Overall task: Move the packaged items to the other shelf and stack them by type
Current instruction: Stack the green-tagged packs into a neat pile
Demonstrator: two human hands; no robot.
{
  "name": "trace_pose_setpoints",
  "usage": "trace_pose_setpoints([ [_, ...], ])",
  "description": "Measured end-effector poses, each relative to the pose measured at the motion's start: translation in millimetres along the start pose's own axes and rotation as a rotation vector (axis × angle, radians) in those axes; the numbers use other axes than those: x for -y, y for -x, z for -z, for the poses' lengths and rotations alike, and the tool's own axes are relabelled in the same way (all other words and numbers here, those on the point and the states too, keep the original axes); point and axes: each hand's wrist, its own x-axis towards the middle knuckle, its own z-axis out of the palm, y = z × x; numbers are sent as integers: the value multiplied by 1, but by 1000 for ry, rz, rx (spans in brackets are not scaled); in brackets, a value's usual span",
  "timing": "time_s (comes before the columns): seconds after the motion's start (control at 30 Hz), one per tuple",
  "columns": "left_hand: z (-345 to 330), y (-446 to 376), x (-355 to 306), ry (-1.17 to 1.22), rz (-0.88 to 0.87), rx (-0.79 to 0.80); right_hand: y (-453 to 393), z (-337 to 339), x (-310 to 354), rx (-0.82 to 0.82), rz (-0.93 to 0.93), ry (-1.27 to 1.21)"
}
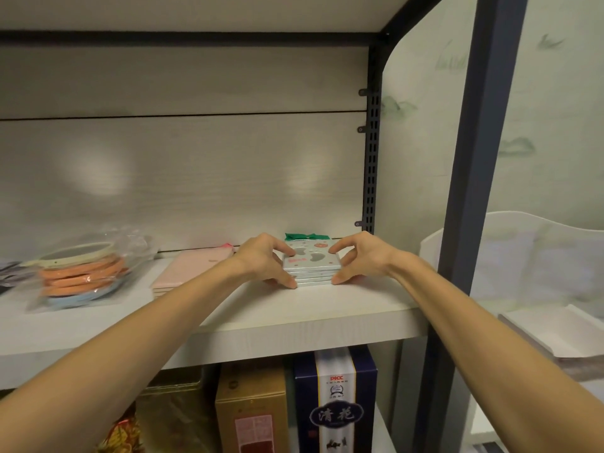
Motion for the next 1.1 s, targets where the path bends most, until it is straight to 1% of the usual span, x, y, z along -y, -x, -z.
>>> trace_pose_setpoints([
  [0.23,-1,3,-3,-101,-52,6,5,1,5,65,-65,-98],
  [0.33,1,4,-4,-38,-40,34,5,1,5,71,-75,-142],
  [0.6,-2,1,-2,13,-22,34,11,-5,-3,23,-86,-285],
  [0.87,1,7,-1,66,41,30,14,-12,-16,-34,-30,-341],
  [0.93,1,10,-3,82,55,34,12,-16,-20,-49,-11,-321],
  [1.1,-3,15,-9,96,85,-6,15,-32,-20,-191,69,-61],
])
